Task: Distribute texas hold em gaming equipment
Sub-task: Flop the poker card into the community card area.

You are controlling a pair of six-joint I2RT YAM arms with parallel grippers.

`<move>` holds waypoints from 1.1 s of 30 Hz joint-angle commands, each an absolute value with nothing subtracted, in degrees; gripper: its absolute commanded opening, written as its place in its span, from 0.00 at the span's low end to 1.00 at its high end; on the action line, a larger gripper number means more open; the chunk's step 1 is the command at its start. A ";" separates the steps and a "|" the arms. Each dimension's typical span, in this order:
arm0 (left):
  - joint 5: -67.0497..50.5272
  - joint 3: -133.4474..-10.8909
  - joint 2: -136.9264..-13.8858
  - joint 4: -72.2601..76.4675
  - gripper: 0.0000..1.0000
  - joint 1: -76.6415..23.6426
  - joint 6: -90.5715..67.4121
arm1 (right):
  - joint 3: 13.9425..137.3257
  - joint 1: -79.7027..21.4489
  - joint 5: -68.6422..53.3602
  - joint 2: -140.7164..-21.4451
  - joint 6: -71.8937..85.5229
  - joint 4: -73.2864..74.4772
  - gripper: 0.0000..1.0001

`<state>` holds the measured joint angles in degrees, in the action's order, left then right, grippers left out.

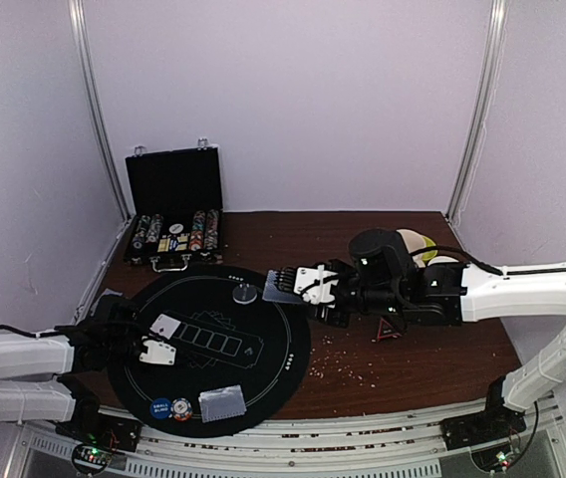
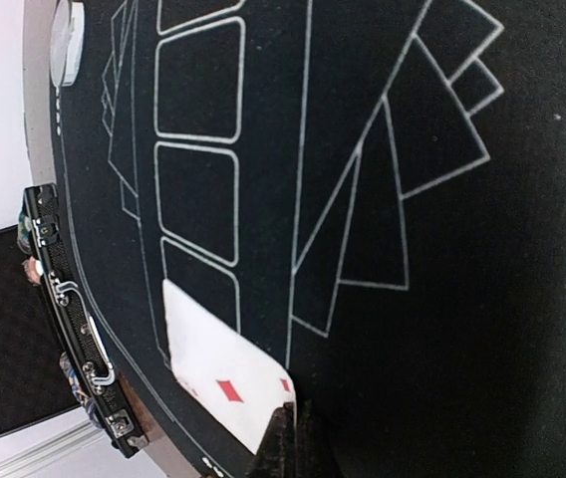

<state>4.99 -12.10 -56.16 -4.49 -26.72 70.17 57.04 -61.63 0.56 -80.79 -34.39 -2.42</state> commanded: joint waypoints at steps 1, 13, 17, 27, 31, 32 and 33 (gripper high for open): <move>3.74 -12.36 -59.47 -0.10 0.00 -25.42 69.66 | 55.92 -61.49 0.48 -78.79 -34.12 -4.81 0.48; 4.30 -14.70 -65.41 -0.50 0.00 -19.93 74.83 | 54.65 -61.50 0.35 -77.75 -34.78 -4.66 0.48; 4.02 -14.43 -65.04 -1.51 0.00 -19.69 75.71 | 54.38 -61.46 0.44 -77.61 -35.23 -4.66 0.48; 2.39 -14.25 -62.13 -4.78 0.09 -19.69 76.22 | 54.66 -61.38 0.58 -77.82 -35.42 -4.48 0.48; 2.97 -14.28 -60.17 -6.90 0.32 -19.76 77.14 | 55.14 -61.36 0.35 -78.17 -35.42 -4.31 0.48; 3.13 -14.32 -59.76 -7.69 0.35 -19.75 77.35 | 55.24 -61.41 0.35 -78.25 -35.42 -4.19 0.48; 3.36 -14.45 -59.27 -8.42 0.36 -19.82 77.53 | 55.28 -61.41 0.44 -78.35 -35.42 -4.22 0.48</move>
